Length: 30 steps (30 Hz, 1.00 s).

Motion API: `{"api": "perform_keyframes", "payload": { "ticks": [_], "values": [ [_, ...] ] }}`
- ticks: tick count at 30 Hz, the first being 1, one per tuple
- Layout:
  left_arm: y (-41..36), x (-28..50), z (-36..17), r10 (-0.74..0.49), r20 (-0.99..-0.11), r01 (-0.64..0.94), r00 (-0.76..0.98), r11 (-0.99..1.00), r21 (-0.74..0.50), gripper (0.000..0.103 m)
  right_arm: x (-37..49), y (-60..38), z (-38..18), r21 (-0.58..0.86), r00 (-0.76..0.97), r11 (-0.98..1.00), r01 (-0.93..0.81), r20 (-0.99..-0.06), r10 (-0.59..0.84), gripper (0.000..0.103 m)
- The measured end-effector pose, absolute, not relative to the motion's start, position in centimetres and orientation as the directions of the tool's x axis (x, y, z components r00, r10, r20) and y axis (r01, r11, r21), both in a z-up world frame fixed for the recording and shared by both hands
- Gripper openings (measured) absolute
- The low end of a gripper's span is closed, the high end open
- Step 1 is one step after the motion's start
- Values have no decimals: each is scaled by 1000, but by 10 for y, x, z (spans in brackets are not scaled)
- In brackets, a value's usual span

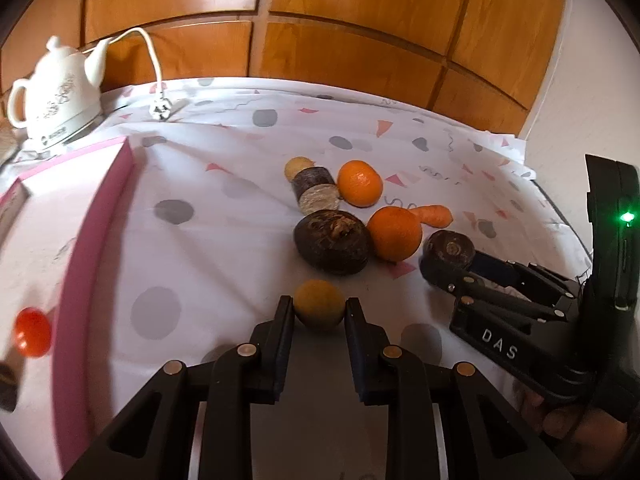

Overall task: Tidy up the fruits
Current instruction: 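Close the left tool on the potato while the right tool grasps the beet, then carry the potato into the tray and open the left tool while the right drops the beet there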

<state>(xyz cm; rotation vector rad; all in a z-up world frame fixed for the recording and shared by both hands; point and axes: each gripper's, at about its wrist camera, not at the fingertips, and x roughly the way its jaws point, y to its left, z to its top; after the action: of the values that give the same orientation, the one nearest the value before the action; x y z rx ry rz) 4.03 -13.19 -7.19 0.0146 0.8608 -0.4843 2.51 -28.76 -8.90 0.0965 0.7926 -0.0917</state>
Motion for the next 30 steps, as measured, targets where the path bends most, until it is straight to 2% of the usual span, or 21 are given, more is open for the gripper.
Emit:
{"api": "perform_keyframes", "payload": {
  "ticks": [5, 16, 23, 30],
  "values": [
    [-118, 35, -64, -350, -739, 363, 575, 919, -152, 26, 24, -286, -88, 46, 695, 992, 118, -717, -49, 45],
    [-90, 22, -35, -305, -696, 315, 650, 942, -119, 26, 7, -279, -84, 26, 680, 993, 112, -731, -57, 45],
    [-73, 18, -24, -278, -680, 275, 679, 955, -116, 26, -1, -272, -78, 107, 662, 990, 87, -749, 23, 45],
    [-51, 20, -18, -251, -673, 224, 696, 966, -128, 26, -2, -246, -55, 138, 687, 990, -4, -719, 103, 45]
  ]
}}
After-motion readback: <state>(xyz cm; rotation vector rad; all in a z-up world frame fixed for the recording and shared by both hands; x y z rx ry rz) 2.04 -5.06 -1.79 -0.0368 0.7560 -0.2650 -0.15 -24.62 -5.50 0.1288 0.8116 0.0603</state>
